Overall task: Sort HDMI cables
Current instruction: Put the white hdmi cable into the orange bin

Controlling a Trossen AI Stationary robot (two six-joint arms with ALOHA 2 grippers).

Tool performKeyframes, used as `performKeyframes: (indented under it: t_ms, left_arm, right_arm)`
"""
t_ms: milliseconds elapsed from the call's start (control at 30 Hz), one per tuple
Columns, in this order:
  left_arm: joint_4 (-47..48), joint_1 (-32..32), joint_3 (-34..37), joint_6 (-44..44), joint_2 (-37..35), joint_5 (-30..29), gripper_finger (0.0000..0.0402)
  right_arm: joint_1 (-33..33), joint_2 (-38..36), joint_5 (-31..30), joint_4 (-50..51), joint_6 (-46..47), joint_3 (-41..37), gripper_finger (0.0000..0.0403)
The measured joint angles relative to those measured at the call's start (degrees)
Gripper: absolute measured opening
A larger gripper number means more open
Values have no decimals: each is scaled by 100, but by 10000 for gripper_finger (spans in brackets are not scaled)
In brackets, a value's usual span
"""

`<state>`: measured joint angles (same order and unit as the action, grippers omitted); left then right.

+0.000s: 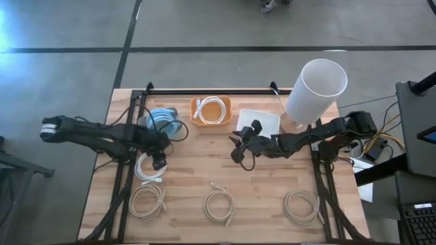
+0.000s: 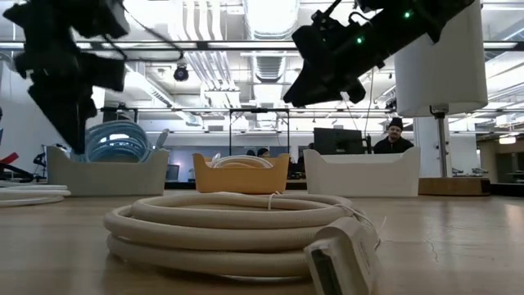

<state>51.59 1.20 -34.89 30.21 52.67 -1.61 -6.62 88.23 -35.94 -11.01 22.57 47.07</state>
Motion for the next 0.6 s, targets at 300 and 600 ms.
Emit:
performKeyframes:
  t_ms: [300,600]
  left_arm:
    - [-150,58,680,1410,370,843,202]
    - [-454,117,711,2195,371,821,202]
  right_arm:
    - [-1,-4,0,-9,-22,48,118]
    - [1,-4,0,3,-25,48,109]
